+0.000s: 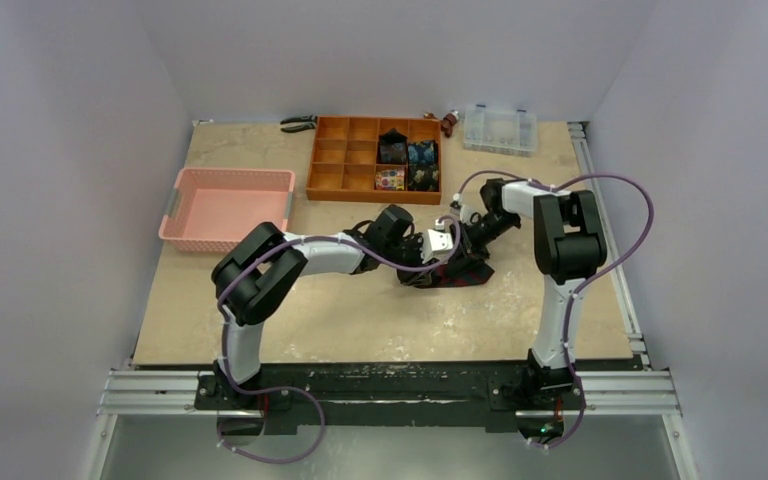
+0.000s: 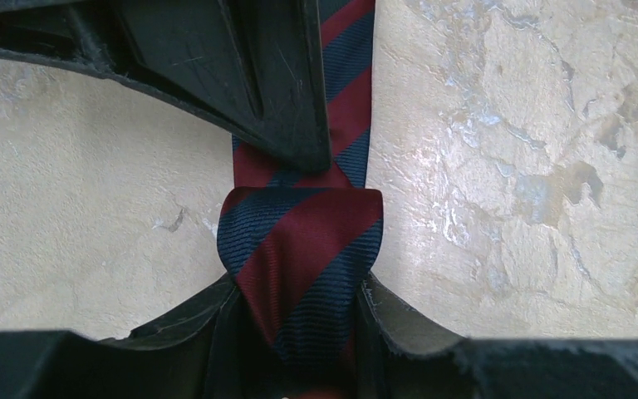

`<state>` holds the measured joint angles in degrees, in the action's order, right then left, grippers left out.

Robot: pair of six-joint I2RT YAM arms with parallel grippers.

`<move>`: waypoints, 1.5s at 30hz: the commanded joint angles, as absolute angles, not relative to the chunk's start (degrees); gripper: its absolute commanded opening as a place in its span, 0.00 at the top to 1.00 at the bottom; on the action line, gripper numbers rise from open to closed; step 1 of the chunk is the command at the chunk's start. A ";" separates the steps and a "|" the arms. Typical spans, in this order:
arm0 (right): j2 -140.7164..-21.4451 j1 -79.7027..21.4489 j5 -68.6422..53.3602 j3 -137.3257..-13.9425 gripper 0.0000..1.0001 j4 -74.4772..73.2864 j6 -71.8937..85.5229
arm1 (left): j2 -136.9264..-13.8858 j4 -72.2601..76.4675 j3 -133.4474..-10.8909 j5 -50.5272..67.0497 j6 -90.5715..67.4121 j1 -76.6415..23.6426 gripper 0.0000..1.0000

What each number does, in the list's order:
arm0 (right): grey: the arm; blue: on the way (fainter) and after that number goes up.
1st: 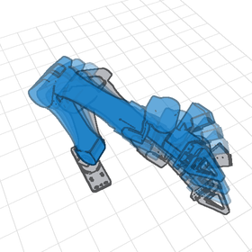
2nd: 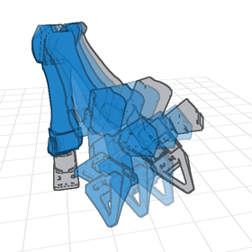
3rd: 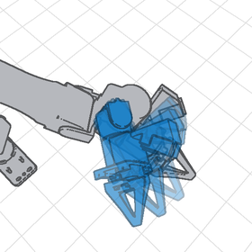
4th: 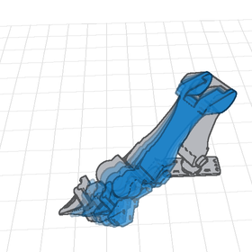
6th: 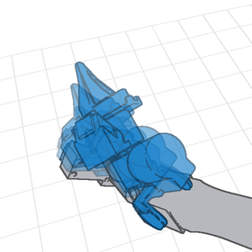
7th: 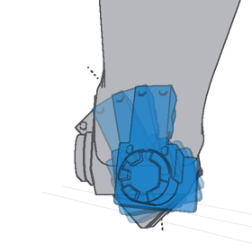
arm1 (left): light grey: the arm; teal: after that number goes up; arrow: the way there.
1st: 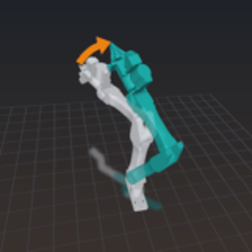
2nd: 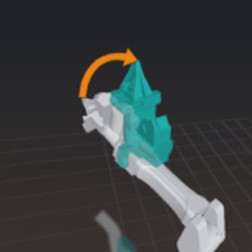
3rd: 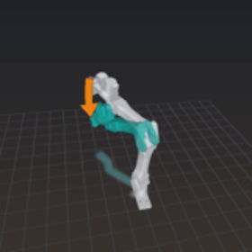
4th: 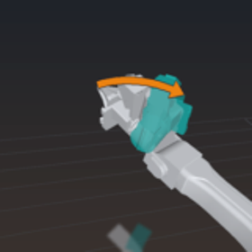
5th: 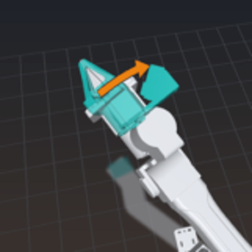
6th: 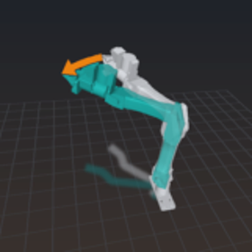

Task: Roll the ties
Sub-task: Roll the tie at the center of the board.

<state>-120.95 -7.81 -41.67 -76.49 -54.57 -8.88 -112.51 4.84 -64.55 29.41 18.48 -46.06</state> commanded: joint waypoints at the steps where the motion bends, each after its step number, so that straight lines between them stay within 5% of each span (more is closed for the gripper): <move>1: -118.16 -6.98 -38.28 -74.64 0.70 -48.87 -12.78 | -115.36 -8.59 -62.97 21.26 23.57 -45.36 1.00; 8: -104.21 -3.75 -42.15 -75.70 0.43 -41.40 -11.60 | -115.46 -8.35 -63.07 19.81 26.46 -45.50 1.00; 10: -97.61 -2.65 -38.09 -72.87 0.24 -33.78 -8.74 | -115.31 -7.63 -62.85 19.70 27.22 -45.48 1.00; 11: -93.69 -2.44 -35.43 -71.26 0.07 -30.58 -7.22 | -115.09 -6.93 -62.35 19.49 27.52 -45.39 1.00; 13: -90.68 -2.40 -28.88 -68.66 0.02 -26.30 -4.20 | -114.89 -5.61 -61.43 19.39 28.28 -45.42 1.00; 20: -100.88 -0.17 -47.92 -72.28 0.02 -43.20 -10.13 | -114.96 -3.16 -59.87 19.42 29.96 -45.38 1.00; 24: -98.93 -0.26 -51.95 -65.42 0.03 -39.25 -4.81 | -115.70 -2.72 -60.29 19.59 29.44 -45.43 1.00; 37: -106.17 -7.06 -56.26 -61.53 0.46 -31.99 -0.44 | -116.84 -2.90 -61.28 19.70 27.74 -45.45 1.00; 45: -108.28 -8.48 -57.52 -61.88 0.53 -29.79 2.92 | -117.06 -2.99 -61.52 19.85 27.36 -45.44 1.00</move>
<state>-108.49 -8.03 -54.22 -61.08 -32.29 0.54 -111.92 5.50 -63.53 26.63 26.30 -46.26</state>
